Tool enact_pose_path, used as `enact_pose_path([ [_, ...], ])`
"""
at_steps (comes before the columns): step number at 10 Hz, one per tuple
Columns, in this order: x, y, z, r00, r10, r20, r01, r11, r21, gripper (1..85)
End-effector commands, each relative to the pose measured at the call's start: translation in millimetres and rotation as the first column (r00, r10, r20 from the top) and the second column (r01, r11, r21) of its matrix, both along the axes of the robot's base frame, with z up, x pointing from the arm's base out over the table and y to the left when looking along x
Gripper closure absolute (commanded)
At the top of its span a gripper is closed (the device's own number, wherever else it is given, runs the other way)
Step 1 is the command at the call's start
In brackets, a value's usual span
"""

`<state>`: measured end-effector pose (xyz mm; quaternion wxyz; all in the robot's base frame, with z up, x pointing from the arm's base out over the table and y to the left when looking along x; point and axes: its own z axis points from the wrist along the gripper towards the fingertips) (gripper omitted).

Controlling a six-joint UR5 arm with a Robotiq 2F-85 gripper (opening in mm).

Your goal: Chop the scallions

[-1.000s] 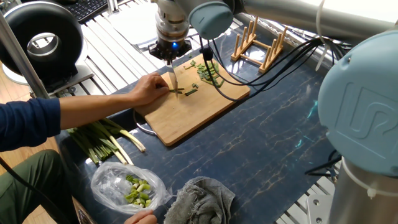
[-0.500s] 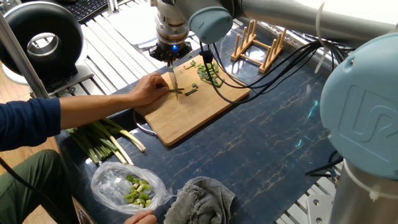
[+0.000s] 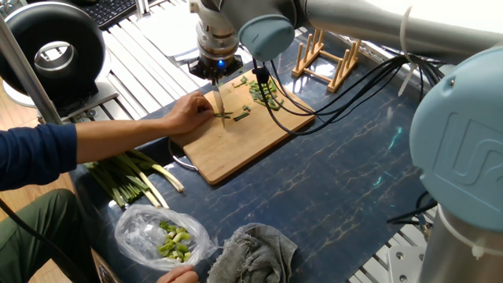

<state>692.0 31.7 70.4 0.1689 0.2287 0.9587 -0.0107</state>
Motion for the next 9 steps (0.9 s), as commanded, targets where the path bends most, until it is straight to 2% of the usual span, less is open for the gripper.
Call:
enact_pose_path([
  [1,-4.1,2,0.9,1.000,-0.010,-0.002,0.010,1.000,0.015,84.3],
  [9,-17.2,8,-0.2,1.000,-0.030,-0.002,0.030,0.999,0.011,84.3],
])
